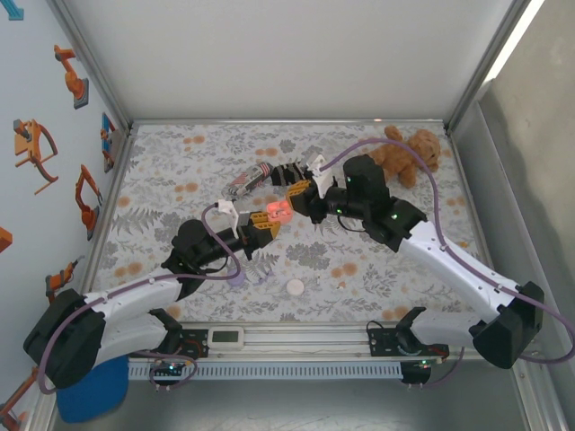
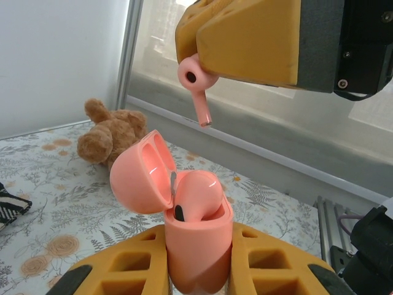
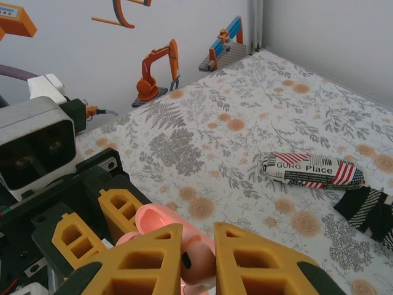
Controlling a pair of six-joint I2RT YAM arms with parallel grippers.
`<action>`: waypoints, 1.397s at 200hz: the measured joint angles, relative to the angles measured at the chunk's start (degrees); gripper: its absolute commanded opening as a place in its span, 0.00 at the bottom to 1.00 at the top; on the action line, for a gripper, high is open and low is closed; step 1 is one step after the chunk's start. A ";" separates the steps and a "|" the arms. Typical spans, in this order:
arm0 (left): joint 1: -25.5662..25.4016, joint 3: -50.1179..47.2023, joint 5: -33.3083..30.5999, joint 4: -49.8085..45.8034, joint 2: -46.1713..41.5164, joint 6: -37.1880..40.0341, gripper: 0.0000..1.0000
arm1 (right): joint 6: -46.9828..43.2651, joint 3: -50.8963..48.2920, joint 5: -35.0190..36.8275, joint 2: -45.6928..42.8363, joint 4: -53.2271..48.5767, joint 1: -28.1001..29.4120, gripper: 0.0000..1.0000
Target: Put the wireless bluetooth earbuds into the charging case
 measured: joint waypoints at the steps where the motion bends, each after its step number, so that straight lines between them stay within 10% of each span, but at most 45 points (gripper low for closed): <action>1: 0.00 0.00 0.00 0.00 0.00 0.00 0.00 | -0.02 -0.02 0.00 0.00 0.02 0.00 0.17; 189: 0.00 0.04 -0.15 -0.46 -1.64 0.00 0.00 | -0.83 -4.07 -1.07 0.20 3.26 1.29 0.17; 279: 0.00 0.04 -0.24 -0.46 -2.14 0.00 0.00 | -1.03 -4.26 -2.21 -0.07 3.61 1.33 0.35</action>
